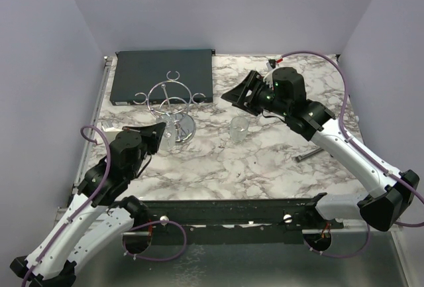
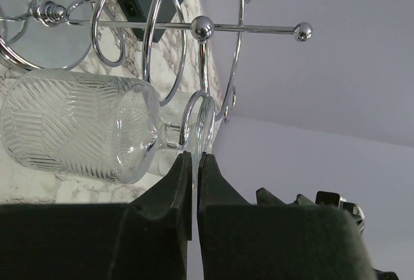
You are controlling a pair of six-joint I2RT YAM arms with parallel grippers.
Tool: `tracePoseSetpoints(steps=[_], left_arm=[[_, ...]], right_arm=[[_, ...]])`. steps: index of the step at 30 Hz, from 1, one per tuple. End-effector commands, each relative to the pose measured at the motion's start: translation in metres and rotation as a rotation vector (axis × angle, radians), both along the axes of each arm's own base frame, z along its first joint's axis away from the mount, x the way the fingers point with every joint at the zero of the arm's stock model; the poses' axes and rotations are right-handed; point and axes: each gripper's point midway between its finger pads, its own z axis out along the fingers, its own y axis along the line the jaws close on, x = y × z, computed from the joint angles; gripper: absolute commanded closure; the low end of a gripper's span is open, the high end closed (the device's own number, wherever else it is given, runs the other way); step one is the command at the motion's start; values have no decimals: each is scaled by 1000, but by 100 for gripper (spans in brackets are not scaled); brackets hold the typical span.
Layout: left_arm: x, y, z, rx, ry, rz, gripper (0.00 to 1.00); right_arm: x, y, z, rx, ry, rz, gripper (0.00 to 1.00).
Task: Take the wine glass off the wine glass rack
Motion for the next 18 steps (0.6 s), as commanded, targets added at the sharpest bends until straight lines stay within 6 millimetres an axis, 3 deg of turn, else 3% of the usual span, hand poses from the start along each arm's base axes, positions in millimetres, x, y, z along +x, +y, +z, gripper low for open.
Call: tracePoseSetpoints(steps=[1,18], left_arm=[[-2,3,10,6,-29,1,100],[-19,-1,28,-28,-59,-77,100]], right_arm=[[1,-2,3,7,-20,-20,35],[4,-1,-3,-2,-8,-25,35]])
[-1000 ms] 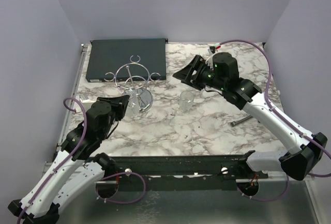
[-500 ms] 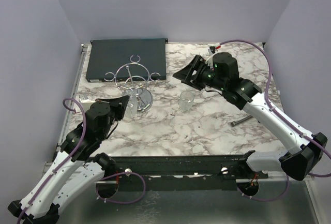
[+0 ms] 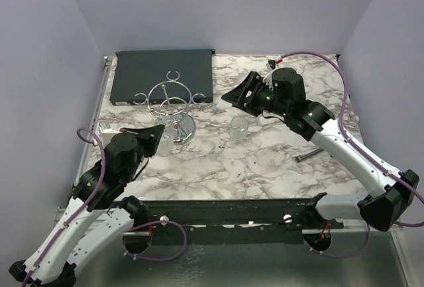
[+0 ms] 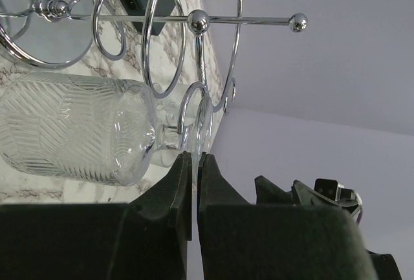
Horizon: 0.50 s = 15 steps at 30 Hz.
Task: Take the wine glass off the wine glass rack
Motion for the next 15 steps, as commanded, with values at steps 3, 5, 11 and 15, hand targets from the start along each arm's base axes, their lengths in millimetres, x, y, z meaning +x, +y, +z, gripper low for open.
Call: tracePoseSetpoints(steps=[3,5,11,15], left_arm=[[-13,-5,25,-48,-51,-64,100],[-14,-6,26,-55,-53,-73,100],[-18,-8,33,-58,-67,-97,100],[-21,-10,36,-74,-68,-112,100]], right_arm=[[5,0,-1,1,-12,-24,35],[5,0,-1,2,-12,-25,35],[6,1,-2,3,-9,-24,35],[6,0,-2,1,-11,-28,35]])
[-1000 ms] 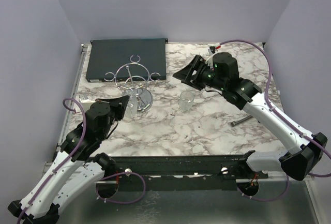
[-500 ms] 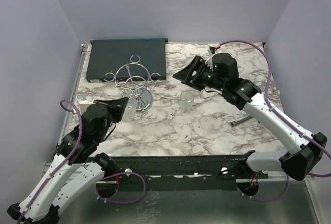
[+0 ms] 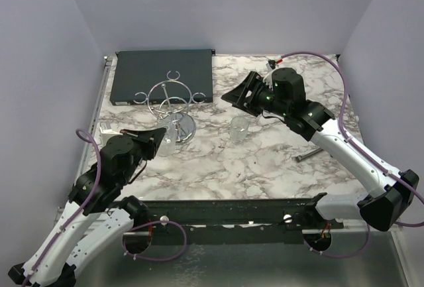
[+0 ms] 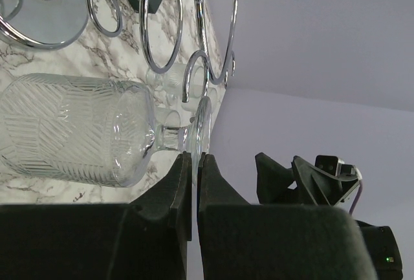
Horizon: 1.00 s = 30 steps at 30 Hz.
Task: Take the wine glass off the wine glass rack
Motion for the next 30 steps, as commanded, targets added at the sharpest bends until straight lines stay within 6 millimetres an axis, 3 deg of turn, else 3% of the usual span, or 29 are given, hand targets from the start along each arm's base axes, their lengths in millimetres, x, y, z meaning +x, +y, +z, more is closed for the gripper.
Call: tracePoseSetpoints(steps=[1,11,14,20,23,30], left_arm=[[-9,-5,32,-65,-63,-47,100],[-16,-26,34,-89,-8,-153,100],[-16,-38,38,-99,-2,-209,100],[-7,-69,68,-93,-55,-335,100],[2,-85,84,-105,-84,-383,100],[33,-127,132,-179,-190,-471,100]], right_arm=[[6,-1,-3,-4,-10,-31,35],[6,-20,-18,-74,7,-104,31],[13,-37,-26,-127,8,-167,29],[37,-86,-38,-119,49,-205,27],[48,-110,-29,-117,25,-235,26],[59,-130,-2,-46,-54,-213,22]])
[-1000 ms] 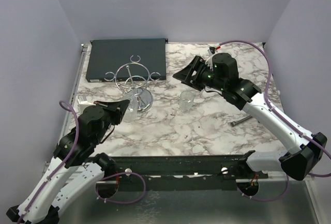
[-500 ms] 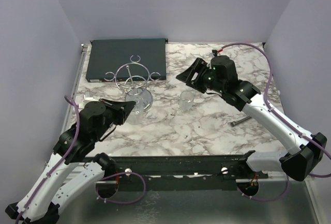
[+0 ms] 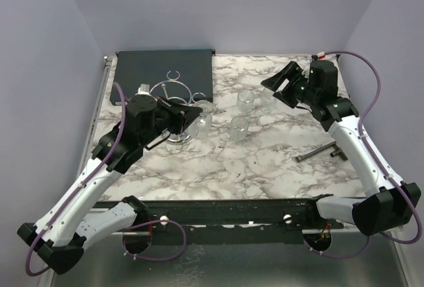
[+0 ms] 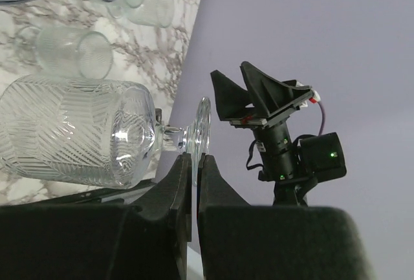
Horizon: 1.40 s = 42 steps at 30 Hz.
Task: Take the wine glass off the wine glass rack
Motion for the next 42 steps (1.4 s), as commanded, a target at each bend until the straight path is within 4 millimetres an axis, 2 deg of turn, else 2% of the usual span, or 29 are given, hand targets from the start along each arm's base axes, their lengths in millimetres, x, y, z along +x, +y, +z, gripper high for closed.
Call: tracePoseSetpoints(steps=[1,7,10,14,18,25,29,33,42], left_arm=[[16,-33,85,-165,-213,-97,100],[53,-68,145,-299,-316,-131,100],[70,-83,159,-376,-320,-159,100],[87,-93,174,-460,-334,-171,100],[96,-101,186,-517,-343,-189,100],[105,-102,192,-587,-327,-188,100],[107,-100,195,-642,-314,-201,100],[106,-100,197,-658,-305,-207,100],[106,-97,197,-739,-280,-220,100]], right_arm=[[-8,-1,36,49,-123,88,21],[-20,7,67,168,-288,132,14],[-29,11,87,251,-401,155,11],[-40,12,102,355,-510,170,7],[-40,16,109,404,-557,191,4],[-39,23,117,513,-632,246,1],[-30,26,119,534,-636,252,0],[-28,28,131,556,-682,274,0],[-32,55,153,626,-748,376,3]])
